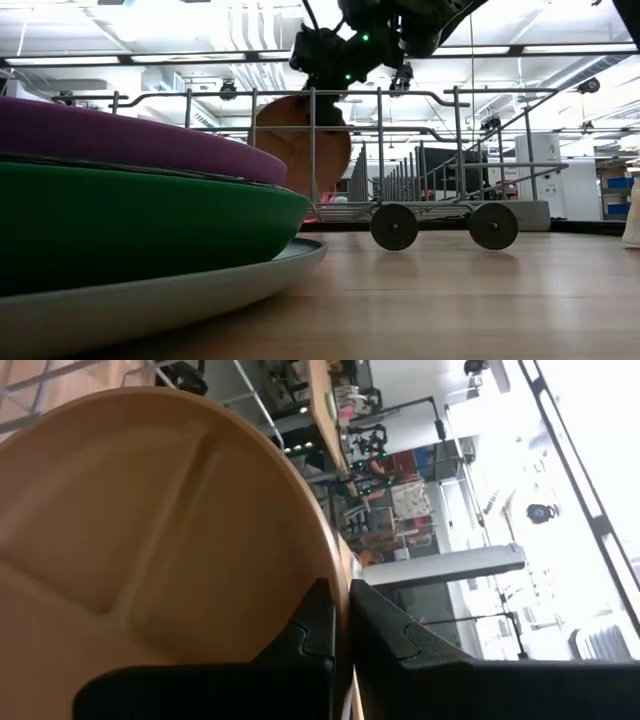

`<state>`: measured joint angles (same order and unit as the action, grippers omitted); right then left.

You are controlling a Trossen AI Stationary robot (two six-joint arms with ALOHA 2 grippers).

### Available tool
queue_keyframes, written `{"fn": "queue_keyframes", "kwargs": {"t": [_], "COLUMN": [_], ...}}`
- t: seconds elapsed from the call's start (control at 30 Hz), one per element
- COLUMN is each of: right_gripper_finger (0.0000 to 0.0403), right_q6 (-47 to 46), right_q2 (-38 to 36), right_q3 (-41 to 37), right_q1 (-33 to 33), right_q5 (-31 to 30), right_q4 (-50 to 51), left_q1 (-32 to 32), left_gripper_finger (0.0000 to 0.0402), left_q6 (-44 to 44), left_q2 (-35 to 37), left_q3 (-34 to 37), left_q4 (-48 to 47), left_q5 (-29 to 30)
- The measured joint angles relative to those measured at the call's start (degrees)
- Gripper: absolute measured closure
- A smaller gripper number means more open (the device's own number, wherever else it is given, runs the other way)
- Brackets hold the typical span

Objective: Sort dishes
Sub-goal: Put the brown plate into the dish rack

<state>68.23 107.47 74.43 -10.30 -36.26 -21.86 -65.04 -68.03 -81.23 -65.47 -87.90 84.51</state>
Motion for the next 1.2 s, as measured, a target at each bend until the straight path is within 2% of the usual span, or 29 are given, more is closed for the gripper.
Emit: {"fn": "queue_keyframes", "kwargs": {"t": [0.23,0.9,1.2], "right_gripper_finger": [0.0390,0.0270,0.0223], "right_q6": [-0.4,-2.4,-5.0], "right_q2": [0.3,0.2,-0.1], "right_q3": [0.0,0.0,3.1], "right_q1": [0.0,0.3,0.5], "right_q5": [0.2,-1.4,-1.4], "right_q4": [0.3,0.6,1.8], "left_q1": [0.0,0.0,0.0], "left_gripper_finger": [0.0339,0.0339,0.0339], "left_q6": [0.0,0.0,0.0], "left_q2": [0.0,0.0,0.0], "left_q3": [0.0,0.0,0.0], "left_q4": [0.0,0.0,0.0], "left_q5": [0.0,0.0,0.0]}}
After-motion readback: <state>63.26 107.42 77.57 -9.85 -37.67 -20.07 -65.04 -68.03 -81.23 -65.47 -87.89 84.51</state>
